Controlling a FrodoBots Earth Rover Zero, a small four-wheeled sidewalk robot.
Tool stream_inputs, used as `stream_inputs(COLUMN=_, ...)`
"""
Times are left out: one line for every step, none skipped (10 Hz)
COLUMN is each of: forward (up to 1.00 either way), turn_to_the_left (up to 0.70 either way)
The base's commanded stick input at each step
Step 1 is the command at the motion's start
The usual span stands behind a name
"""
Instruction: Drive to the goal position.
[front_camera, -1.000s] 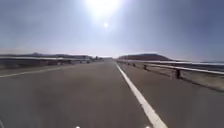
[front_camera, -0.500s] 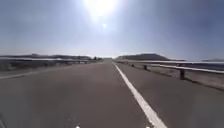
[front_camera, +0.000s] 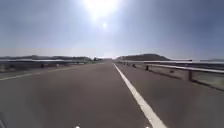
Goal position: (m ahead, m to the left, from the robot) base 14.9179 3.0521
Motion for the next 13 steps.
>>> stream_inputs(forward=0.85, turn_to_the_left=0.0)
stream_inputs(forward=0.85, turn_to_the_left=0.0)
stream_inputs(forward=0.85, turn_to_the_left=0.0)
stream_inputs(forward=0.85, turn_to_the_left=0.0)
stream_inputs(forward=0.85, turn_to_the_left=0.0)
stream_inputs(forward=0.85, turn_to_the_left=0.0)
stream_inputs(forward=0.85, turn_to_the_left=0.0)
stream_inputs(forward=0.85, turn_to_the_left=0.0)
stream_inputs(forward=0.85, turn_to_the_left=0.0)
stream_inputs(forward=0.85, turn_to_the_left=0.0)
stream_inputs(forward=0.85, turn_to_the_left=0.0)
stream_inputs(forward=0.85, turn_to_the_left=0.0)
stream_inputs(forward=0.85, turn_to_the_left=0.0)
